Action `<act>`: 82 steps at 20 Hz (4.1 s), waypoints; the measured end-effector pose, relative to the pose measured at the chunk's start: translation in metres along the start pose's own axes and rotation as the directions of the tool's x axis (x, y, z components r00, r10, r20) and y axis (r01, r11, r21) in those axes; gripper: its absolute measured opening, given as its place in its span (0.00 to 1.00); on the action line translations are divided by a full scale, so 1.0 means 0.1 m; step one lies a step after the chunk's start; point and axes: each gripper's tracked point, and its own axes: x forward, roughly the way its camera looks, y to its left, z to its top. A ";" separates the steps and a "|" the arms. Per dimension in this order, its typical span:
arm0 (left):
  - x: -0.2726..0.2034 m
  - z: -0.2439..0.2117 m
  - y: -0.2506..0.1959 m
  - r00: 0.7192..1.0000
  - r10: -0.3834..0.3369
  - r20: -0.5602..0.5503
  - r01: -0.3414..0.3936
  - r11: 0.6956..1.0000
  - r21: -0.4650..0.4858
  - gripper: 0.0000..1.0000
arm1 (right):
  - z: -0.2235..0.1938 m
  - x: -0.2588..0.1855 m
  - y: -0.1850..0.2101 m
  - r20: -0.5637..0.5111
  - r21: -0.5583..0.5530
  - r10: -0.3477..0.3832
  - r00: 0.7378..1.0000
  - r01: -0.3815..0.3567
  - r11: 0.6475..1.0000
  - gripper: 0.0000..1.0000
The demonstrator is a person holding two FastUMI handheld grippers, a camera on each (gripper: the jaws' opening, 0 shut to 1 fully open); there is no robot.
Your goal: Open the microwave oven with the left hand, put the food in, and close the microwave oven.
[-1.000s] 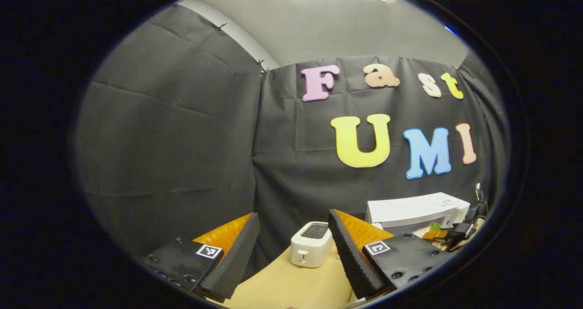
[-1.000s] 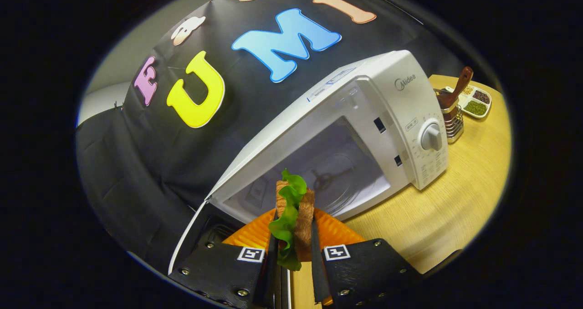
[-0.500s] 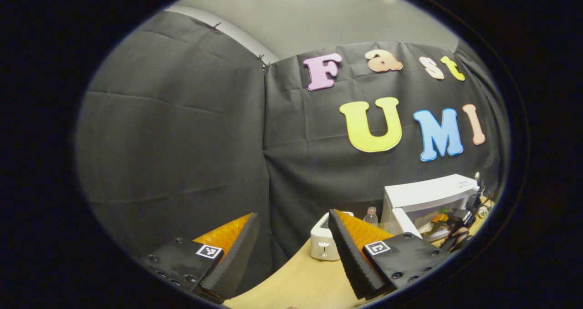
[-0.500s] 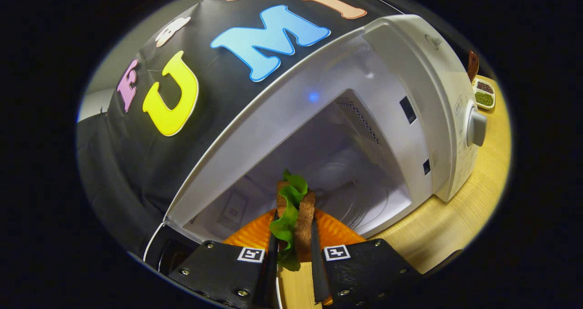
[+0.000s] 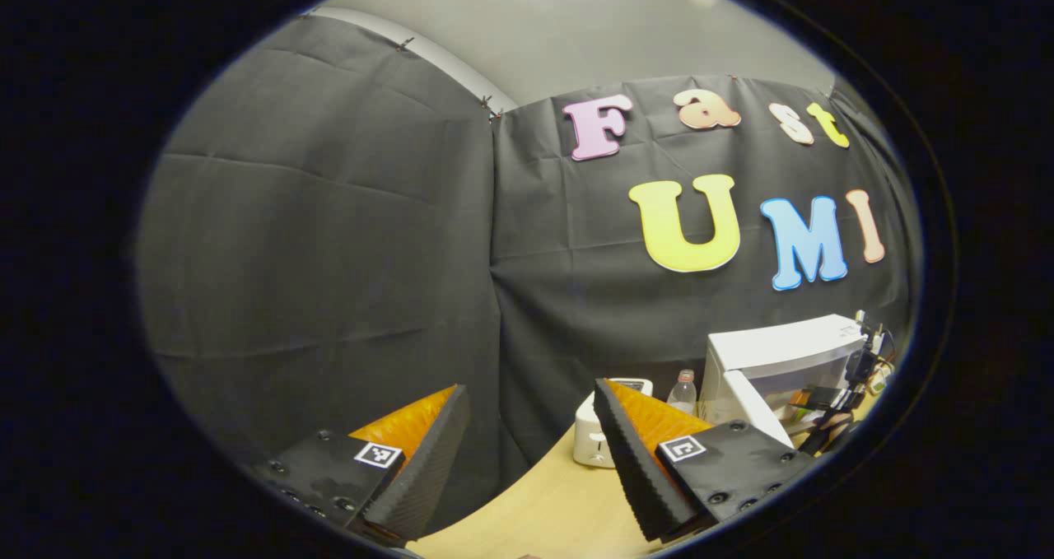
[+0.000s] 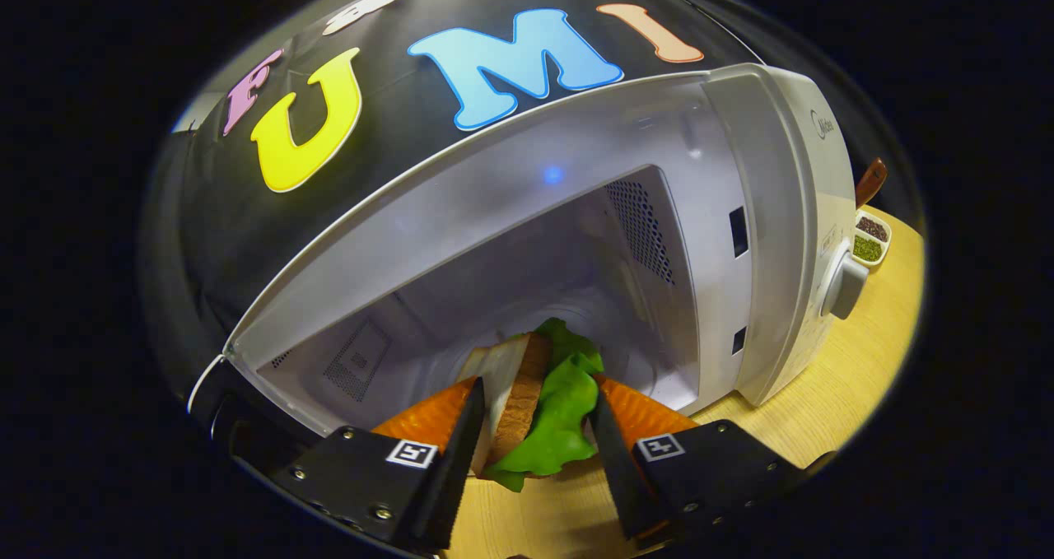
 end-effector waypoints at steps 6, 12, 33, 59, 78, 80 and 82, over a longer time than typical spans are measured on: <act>-0.07 -0.06 -0.08 1.000 -0.020 -0.001 0.020 1.000 0.001 1.00 | 0.22 -0.26 -0.09 0.080 -0.207 0.006 0.997 0.011 0.978 0.98; -0.21 -0.12 -0.25 0.999 -0.030 0.012 0.030 1.000 -0.005 0.98 | 0.62 -0.96 0.05 0.155 -0.369 0.127 0.980 -0.062 0.927 0.98; -0.89 -0.93 -0.76 0.992 -0.052 -0.117 0.052 0.999 -0.004 0.95 | 1.92 -3.34 -0.48 0.372 -0.433 0.284 0.884 -0.106 0.895 0.98; -1.28 -1.38 -2.02 0.941 -0.213 -0.263 0.236 0.970 0.060 0.07 | 2.09 -4.03 -1.52 0.366 -0.418 0.256 0.895 -0.088 0.904 0.98; -1.07 -1.28 -3.59 0.834 -0.496 -0.243 0.516 0.856 0.023 0.07 | 2.17 -3.99 -1.46 0.374 -0.429 0.251 0.893 -0.073 0.900 0.98; -0.99 -1.29 -3.75 0.811 -0.532 -0.243 0.550 0.835 0.010 0.07 | 2.18 -3.89 -1.44 0.375 -0.422 0.232 0.897 -0.057 0.905 0.97; -0.93 -1.29 -3.90 0.793 -0.559 -0.242 0.578 0.816 0.011 0.07 | 2.17 -3.82 -1.43 0.371 -0.414 0.213 0.904 -0.044 0.909 0.98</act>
